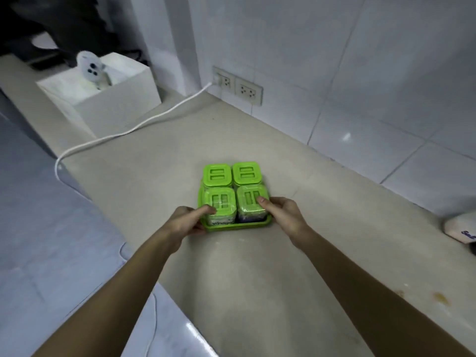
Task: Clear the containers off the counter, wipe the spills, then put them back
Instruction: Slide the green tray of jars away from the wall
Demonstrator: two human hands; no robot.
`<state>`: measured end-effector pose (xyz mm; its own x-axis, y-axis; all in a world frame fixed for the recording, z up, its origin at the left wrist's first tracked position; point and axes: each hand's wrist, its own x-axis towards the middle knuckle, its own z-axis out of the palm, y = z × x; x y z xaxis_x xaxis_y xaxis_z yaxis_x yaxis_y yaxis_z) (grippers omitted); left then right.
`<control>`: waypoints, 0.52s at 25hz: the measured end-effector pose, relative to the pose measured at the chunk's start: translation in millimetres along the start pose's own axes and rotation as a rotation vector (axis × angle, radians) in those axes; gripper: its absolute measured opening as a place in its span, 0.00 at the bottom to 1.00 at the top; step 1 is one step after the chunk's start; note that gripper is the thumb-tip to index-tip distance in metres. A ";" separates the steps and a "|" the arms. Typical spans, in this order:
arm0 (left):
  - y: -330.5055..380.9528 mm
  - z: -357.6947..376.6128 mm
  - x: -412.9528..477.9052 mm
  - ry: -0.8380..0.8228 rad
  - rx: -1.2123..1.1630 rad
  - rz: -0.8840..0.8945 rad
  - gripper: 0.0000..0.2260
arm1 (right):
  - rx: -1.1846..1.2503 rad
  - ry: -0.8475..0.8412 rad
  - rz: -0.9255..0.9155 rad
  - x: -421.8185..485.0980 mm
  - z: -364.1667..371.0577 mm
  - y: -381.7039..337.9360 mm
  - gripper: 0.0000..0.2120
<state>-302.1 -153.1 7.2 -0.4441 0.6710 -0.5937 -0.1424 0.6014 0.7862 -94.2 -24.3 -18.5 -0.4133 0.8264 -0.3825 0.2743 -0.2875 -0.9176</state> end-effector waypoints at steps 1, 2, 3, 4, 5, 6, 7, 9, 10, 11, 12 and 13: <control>-7.8 -15.4 -2.6 0.033 -0.020 -0.011 0.35 | -0.021 -0.025 0.000 2.3 16.7 0.2 0.20; -14.4 -28.6 -5.2 0.058 -0.034 -0.021 0.36 | -0.039 -0.049 -0.007 3.3 31.4 0.8 0.21; -19.8 -39.5 -6.4 0.075 -0.041 -0.022 0.36 | -0.062 -0.063 -0.017 4.7 44.2 2.7 0.22; -24.5 -47.5 -7.1 0.085 -0.050 -0.025 0.36 | -0.071 -0.064 -0.018 5.5 53.9 4.1 0.24; -28.1 -52.5 -8.1 0.092 -0.062 -0.029 0.36 | -0.064 -0.069 -0.019 4.3 61.9 3.8 0.24; -31.4 -57.0 -9.3 0.112 -0.064 -0.029 0.36 | -0.046 -0.070 -0.012 4.7 67.9 6.0 0.23; -32.4 -58.3 -12.5 0.157 -0.038 -0.011 0.37 | -0.040 -0.072 -0.015 2.1 71.2 4.8 0.22; -28.2 -54.8 -17.0 0.381 0.199 0.108 0.32 | -0.095 -0.048 -0.050 0.5 66.3 4.0 0.23; -23.7 -50.8 -19.5 0.525 0.390 0.221 0.28 | -0.147 -0.033 -0.079 -2.3 59.0 2.6 0.24; -18.7 -43.8 -23.5 0.624 0.553 0.369 0.23 | -0.194 -0.018 -0.098 -7.4 48.3 1.5 0.24; -12.1 -32.2 -27.4 0.666 0.665 0.525 0.18 | -0.220 -0.008 -0.112 -12.5 34.0 1.7 0.24; -5.1 -18.8 -29.5 0.658 0.731 0.648 0.14 | -0.228 -0.003 -0.099 -19.0 18.5 2.1 0.25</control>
<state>-304.9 -184.0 24.0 -0.6484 0.7186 0.2515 0.7238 0.4794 0.4964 -101.8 -49.5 -15.2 -0.4502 0.8437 -0.2925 0.4215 -0.0880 -0.9026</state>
